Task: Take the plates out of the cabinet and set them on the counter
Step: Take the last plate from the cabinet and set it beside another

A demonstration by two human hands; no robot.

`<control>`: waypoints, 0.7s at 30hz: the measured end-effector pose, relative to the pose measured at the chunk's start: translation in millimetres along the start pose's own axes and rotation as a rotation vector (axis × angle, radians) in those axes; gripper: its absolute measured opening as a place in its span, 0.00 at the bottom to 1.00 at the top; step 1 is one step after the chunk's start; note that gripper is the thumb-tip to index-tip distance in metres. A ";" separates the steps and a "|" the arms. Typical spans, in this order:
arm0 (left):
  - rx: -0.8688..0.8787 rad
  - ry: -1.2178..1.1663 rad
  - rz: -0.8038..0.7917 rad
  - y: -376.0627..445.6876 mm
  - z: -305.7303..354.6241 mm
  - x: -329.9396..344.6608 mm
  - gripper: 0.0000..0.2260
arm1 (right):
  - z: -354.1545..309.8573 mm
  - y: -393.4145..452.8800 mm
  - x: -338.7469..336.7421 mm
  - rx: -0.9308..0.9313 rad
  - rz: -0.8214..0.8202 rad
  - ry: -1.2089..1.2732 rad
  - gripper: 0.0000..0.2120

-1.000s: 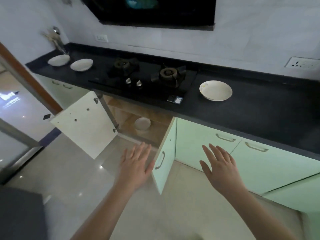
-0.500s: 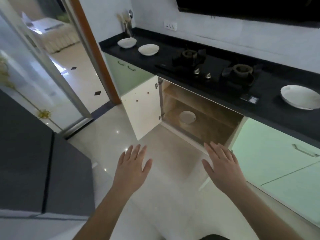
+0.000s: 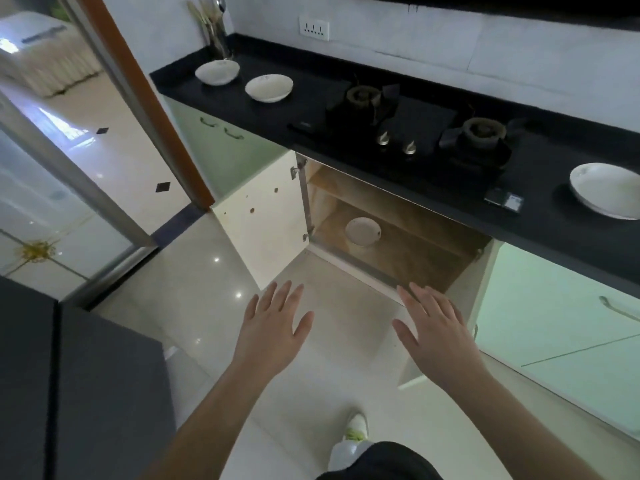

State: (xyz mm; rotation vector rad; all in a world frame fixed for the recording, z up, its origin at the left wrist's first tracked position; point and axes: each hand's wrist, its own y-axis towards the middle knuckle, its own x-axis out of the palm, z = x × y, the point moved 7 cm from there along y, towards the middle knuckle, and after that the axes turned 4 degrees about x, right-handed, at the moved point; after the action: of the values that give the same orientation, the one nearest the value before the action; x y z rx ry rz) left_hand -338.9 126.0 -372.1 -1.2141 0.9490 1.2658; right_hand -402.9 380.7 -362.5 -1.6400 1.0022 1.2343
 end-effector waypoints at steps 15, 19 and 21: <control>0.080 0.105 -0.063 131.8 -62.1 -8.2 0.32 | -60.4 148.6 -2.8 0.002 -0.037 0.022 0.28; 0.158 0.134 -0.022 181.3 -87.5 -4.2 0.30 | -75.5 189.2 14.7 0.054 -0.051 -0.028 0.29; 0.239 0.160 -0.065 202.5 -95.4 2.5 0.29 | -86.9 209.1 25.2 0.077 -0.068 -0.057 0.28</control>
State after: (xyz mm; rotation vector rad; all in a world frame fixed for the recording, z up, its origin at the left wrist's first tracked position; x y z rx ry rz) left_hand -527.9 14.3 -415.7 -1.1593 1.1332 0.9837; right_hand -565.5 226.4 -403.7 -1.5585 0.9399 1.1768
